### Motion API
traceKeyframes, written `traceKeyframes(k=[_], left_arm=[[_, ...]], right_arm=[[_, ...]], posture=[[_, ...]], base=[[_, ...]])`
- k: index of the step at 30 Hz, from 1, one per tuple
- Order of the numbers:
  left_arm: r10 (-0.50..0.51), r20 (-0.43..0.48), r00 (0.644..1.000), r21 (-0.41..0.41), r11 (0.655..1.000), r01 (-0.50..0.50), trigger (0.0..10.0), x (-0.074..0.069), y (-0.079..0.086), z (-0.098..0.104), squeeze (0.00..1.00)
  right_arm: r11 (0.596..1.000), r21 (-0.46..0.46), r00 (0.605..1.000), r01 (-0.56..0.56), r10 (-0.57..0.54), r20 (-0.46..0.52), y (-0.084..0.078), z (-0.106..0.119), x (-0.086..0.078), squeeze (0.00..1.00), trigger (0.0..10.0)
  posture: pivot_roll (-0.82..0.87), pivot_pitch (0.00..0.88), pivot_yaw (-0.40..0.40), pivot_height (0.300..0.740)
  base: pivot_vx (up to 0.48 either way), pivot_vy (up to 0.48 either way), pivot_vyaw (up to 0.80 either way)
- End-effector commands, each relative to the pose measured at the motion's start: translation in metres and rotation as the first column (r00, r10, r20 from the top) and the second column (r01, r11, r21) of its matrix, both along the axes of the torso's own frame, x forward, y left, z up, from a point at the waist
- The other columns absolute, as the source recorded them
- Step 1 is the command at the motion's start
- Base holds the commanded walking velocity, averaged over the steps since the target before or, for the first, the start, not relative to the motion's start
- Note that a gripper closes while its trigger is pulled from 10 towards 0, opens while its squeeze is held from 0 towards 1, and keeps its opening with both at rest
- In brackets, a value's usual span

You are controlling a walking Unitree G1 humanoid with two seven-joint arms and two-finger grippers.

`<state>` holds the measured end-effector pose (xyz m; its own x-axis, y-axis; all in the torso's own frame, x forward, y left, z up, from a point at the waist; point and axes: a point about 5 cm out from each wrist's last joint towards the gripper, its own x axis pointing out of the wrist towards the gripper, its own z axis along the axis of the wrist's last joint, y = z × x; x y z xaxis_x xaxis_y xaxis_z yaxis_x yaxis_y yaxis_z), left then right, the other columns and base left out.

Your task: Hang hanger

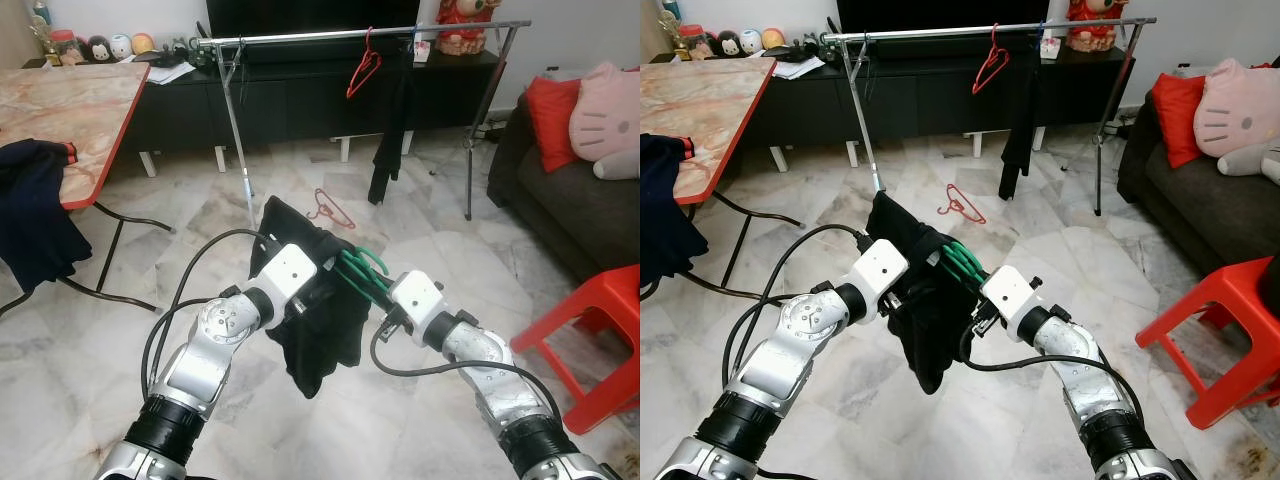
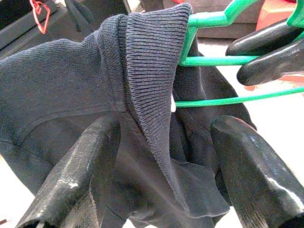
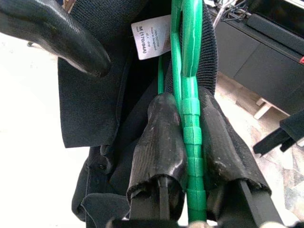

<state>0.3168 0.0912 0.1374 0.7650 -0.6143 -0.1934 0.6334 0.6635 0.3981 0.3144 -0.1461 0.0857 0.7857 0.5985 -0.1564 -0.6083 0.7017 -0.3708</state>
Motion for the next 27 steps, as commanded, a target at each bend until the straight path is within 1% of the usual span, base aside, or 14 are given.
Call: traceKeyframes(k=[1,4,6,11,12,13,14,15,21,27], left_arm=[[-0.010,-0.018,1.000,-0.007,1.000,0.010,10.0,0.0013,-0.0011,0.0016,0.00],[-0.019,-0.041,0.999,0.008,1.000,0.019,10.0,-0.0007,-0.0021,-0.0039,0.00],[0.002,-0.045,0.999,0.014,1.000,-0.002,10.0,0.0002,-0.0013,-0.0077,0.00],[0.024,-0.041,0.999,-0.003,1.000,-0.024,10.0,0.0025,-0.0004,-0.0063,0.00],[0.033,-0.040,0.999,-0.009,0.999,-0.034,6.6,0.0034,0.0002,-0.0057,0.00],[0.043,-0.038,0.998,-0.011,0.999,-0.044,3.6,0.0047,0.0015,-0.0053,0.00],[0.043,-0.038,0.998,-0.011,0.999,-0.044,3.6,0.0047,0.0015,-0.0053,0.00],[0.048,-0.035,0.998,-0.006,0.999,-0.048,0.0,0.0053,0.0023,-0.0055,0.00],[0.068,-0.027,0.997,-0.017,0.998,-0.068,0.0,0.0075,0.0039,-0.0040,0.00],[0.070,-0.026,0.997,-0.024,0.997,-0.071,0.0,0.0081,0.0031,-0.0026,0.00]], right_arm=[[0.999,0.031,0.998,-0.013,0.011,0.067,0.0023,0.0150,0.0030,0.00,0.0],[0.999,0.031,0.997,-0.020,0.018,0.070,0.0041,0.0161,0.0034,0.00,0.0],[0.999,0.033,0.997,-0.033,0.031,0.073,0.0076,0.0169,0.0030,0.00,0.0],[0.999,0.037,0.997,-0.035,0.032,0.072,0.0083,0.0168,0.0027,0.00,0.0],[0.999,0.037,0.997,-0.037,0.034,0.071,0.0085,0.0165,0.0025,0.00,0.0],[0.999,0.035,0.997,-0.039,0.036,0.069,0.0088,0.0159,0.0021,0.00,0.0],[0.999,0.035,0.997,-0.039,0.036,0.069,0.0088,0.0159,0.0021,0.00,0.0],[0.999,0.035,0.997,-0.040,0.038,0.069,0.0091,0.0157,0.0018,0.00,0.0],[0.998,0.033,0.997,-0.052,0.049,0.060,0.0113,0.0133,0.0002,0.00,0.0],[0.998,0.038,0.997,-0.043,0.041,0.063,0.0080,0.0154,0.0019,0.00,0.0]], posture=[[-0.05,0.000,-0.041,0.740],[-0.05,0.000,-0.041,0.740],[-0.05,0.000,-0.041,0.740],[-0.06,0.000,-0.041,0.740],[-0.06,0.000,-0.041,0.740],[-0.06,0.000,-0.041,0.740],[-0.06,0.000,-0.041,0.740],[-0.06,0.000,-0.042,0.740],[-0.06,0.000,-0.046,0.740],[-0.05,0.000,-0.048,0.740]], base=[[0.000,0.000,0.00],[0.000,0.000,0.00],[0.000,0.000,0.00],[0.000,0.000,0.00],[0.000,0.000,0.00],[0.000,0.000,0.00],[0.000,0.000,0.00],[0.000,0.000,0.00],[0.000,0.000,0.00],[0.000,0.000,0.00]])
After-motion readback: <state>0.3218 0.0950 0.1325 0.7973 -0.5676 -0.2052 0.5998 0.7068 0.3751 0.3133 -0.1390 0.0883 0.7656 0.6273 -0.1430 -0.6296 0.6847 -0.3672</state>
